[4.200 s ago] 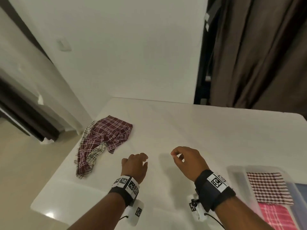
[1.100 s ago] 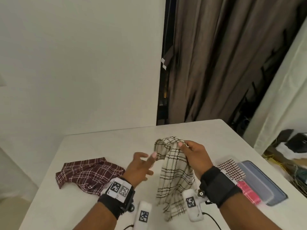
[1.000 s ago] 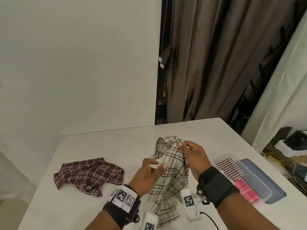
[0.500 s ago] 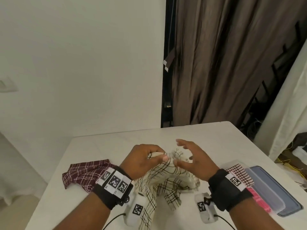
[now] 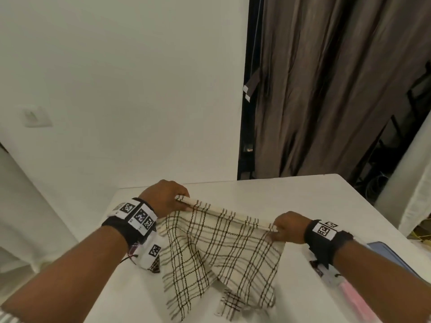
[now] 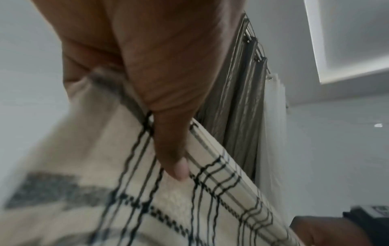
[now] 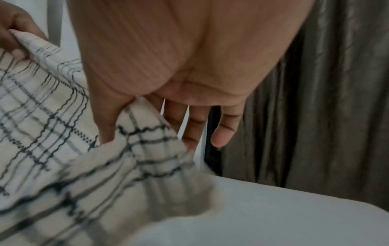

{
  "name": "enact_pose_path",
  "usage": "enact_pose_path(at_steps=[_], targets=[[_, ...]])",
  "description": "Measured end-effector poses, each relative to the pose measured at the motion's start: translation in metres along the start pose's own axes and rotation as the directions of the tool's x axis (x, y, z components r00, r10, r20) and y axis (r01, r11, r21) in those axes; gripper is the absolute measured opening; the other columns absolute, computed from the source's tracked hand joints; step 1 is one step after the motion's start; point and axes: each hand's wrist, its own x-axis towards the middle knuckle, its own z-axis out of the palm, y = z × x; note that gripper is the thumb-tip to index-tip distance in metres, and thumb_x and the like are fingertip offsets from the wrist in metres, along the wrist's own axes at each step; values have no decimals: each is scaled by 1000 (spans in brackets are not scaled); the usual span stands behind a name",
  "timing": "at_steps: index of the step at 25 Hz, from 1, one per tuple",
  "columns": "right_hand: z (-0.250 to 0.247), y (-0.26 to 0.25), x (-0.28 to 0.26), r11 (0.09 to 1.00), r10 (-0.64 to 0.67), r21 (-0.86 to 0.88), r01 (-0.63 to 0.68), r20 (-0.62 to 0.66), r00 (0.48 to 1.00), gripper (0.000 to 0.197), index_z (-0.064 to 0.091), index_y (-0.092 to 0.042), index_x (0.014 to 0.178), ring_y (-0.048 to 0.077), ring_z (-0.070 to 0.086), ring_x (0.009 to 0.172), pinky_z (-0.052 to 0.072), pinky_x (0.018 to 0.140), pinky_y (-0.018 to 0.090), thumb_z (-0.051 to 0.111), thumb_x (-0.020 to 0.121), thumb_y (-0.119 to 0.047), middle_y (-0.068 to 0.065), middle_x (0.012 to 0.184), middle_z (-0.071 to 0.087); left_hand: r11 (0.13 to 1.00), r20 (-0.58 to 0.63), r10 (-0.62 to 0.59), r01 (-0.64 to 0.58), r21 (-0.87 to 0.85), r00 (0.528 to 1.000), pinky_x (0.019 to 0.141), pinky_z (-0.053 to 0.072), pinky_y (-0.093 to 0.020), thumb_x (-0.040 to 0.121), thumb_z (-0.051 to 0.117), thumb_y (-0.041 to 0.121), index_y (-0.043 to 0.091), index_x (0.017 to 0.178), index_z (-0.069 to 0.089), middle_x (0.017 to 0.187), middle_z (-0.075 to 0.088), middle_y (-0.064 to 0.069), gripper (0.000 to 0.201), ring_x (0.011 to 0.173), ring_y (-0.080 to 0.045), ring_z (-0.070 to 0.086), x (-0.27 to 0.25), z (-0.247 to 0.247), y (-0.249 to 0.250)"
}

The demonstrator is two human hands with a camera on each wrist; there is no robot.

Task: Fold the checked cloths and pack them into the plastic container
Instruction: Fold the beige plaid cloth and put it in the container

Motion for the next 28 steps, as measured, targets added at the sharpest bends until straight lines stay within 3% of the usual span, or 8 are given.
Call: enact_pose_path(at_steps=[5,10,13,16,20,23,25,28], targets=[[-56,34,-12,977,201,7,-213,-366,909,35,63,-26,82,20,61,84,48,77,34,45,92,-55,-2,86,64,989,-451,-144,108,-105,881,75,55,-38,85,67,27,38,88,71,88,69,3,12,82,-21,64,4,-2,-20],[-92,33,-51,951,291,299,-81,-771,567,23,73,-23,105,33,65,86,46,69,32,53,94,-18,8,93,71,983,-795,-83,-83,-165,600,69,36,-7,80,71,8,26,97,75,90,60,7,25,79,-1,49,-13,-36,-2],[-74,28,-73,957,255,289,5,-854,454,32,71,-21,116,29,63,90,50,77,35,53,93,-8,8,101,68,914,-801,-167,-215,-345,574,75,42,-4,82,73,10,35,92,71,91,65,17,27,84,6,58,-43,-25,11],[-23,35,-92,931,319,364,29,-850,419,32,73,-20,112,26,65,94,51,85,32,59,89,-3,6,105,71,879,-733,-284,-139,-457,618,67,43,-9,88,69,18,40,93,71,94,67,22,23,79,9,57,-77,10,20],[56,40,-112,734,492,663,147,-669,558,41,75,-16,103,2,65,67,37,73,-5,57,83,15,8,98,72,841,-567,-389,30,-540,726,65,41,0,90,66,14,38,95,73,82,65,27,25,75,16,58,-124,89,32],[121,49,-120,613,477,780,129,-495,726,43,73,-19,97,-5,62,81,44,83,3,55,83,18,1,101,70,796,-393,-445,154,-586,805,58,44,-5,92,65,15,42,94,70,65,67,20,27,63,2,62,-155,161,33],[162,59,-125,606,452,792,78,-423,785,46,73,-24,96,7,62,95,45,96,22,55,82,16,-6,102,70,766,-293,-483,236,-598,825,62,52,-13,92,65,9,39,92,72,77,72,13,30,68,-2,65,-171,209,32],[214,70,-138,552,406,834,-10,-258,877,44,71,-23,101,11,58,103,38,100,24,51,84,13,-6,107,67,788,-165,-489,352,-505,857,81,57,-25,92,63,9,33,97,71,97,73,10,25,80,-1,67,-195,262,36]])
